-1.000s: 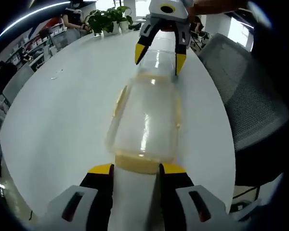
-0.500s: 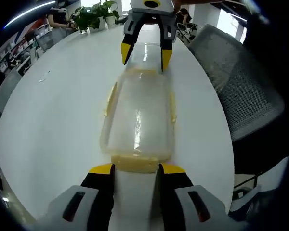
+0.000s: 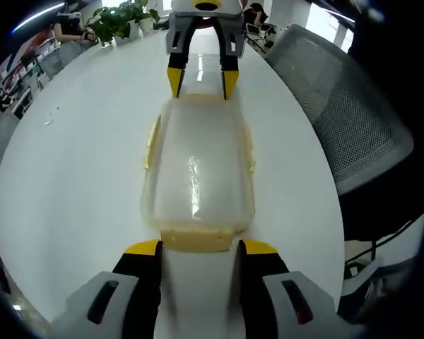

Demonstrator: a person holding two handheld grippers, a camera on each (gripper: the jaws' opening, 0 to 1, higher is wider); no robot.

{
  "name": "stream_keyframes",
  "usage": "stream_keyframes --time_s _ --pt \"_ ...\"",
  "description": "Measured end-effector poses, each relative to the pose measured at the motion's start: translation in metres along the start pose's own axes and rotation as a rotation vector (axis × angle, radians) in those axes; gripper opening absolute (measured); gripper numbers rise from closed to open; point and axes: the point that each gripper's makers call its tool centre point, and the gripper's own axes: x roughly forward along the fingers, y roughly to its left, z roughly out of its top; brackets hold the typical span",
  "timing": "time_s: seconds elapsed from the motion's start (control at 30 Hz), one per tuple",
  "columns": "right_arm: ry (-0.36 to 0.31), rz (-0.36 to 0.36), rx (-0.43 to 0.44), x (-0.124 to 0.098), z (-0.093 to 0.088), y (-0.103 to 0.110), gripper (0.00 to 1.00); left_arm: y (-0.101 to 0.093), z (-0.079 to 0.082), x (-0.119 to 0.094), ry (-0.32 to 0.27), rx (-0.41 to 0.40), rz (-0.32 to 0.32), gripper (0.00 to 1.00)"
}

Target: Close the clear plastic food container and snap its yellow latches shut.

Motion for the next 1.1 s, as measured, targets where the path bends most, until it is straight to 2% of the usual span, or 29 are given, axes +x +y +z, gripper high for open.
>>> stream_keyframes --time_s 0.33,0.57,0.97,1.1 --pt "0.05 0.012 -0.001 0.0065 -0.0015 -0.001 0.4 0.0028 0.0051 0.0062 0.031 0.041 -0.009 0.4" --pt "0.083 0.017 0.004 0.0073 -0.0031 -0.0006 0.4 0.0027 0.0046 0.0064 0.049 0.029 -0.01 0.4" --pt "0.082 0.017 0.008 0.0075 -0.0032 -0.0003 0.4 0.0025 0.0047 0.0067 0.054 0.004 0.007 0.39" --pt "0.132 0.021 -0.001 0.0093 -0.0025 -0.0003 0.39 0.0025 0.0044 0.0069 0.058 -0.003 0.01 0.39"
